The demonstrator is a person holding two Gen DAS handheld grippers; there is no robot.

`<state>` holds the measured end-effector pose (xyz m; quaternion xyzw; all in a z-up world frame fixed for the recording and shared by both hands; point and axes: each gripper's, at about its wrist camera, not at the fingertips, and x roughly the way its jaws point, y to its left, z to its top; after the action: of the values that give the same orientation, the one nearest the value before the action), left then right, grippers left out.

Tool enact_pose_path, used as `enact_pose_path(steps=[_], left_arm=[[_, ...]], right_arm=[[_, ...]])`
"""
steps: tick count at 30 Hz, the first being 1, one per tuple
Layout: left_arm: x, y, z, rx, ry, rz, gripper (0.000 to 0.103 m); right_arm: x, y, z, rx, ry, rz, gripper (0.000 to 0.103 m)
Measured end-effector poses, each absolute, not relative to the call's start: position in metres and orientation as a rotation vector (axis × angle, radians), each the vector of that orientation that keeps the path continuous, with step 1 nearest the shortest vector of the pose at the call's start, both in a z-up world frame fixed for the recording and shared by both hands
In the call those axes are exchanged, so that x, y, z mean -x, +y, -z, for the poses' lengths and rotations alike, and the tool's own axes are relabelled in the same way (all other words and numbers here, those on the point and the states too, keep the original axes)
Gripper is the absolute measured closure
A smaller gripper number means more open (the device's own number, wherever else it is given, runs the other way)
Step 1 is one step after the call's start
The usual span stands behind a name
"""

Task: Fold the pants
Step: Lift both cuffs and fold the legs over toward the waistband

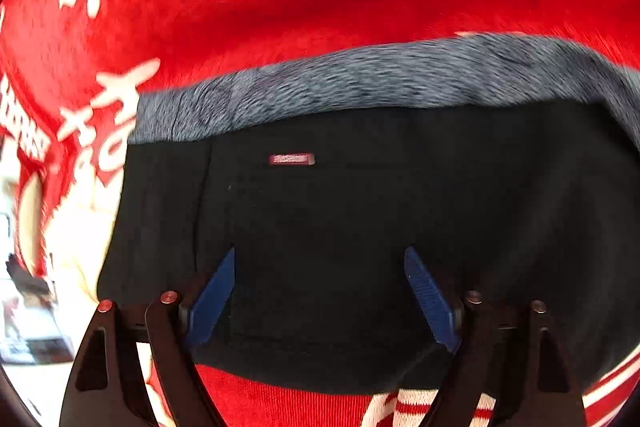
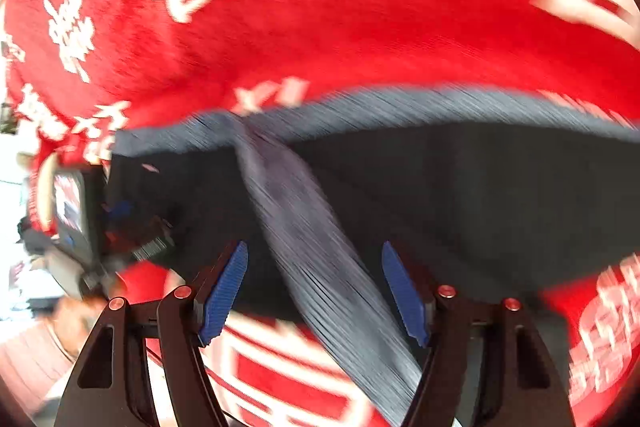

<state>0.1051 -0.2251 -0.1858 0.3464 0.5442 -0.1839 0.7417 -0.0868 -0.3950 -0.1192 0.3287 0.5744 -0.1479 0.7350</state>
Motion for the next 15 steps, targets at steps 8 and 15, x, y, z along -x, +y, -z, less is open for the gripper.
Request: enact_pose_path(steps=[8, 15], left_arm=[[-0.049, -0.244, 0.127, -0.666, 1.208, 0.643, 0.019], [0.041, -0.276, 0.128, -0.584, 1.373, 0.933, 0.019]], right_arm=[[0.267, -0.367, 0.105, -0.702, 1.324, 0.688, 0.030], [0.363, -0.324, 0.115, -0.847, 1.284, 0.867, 0.030]])
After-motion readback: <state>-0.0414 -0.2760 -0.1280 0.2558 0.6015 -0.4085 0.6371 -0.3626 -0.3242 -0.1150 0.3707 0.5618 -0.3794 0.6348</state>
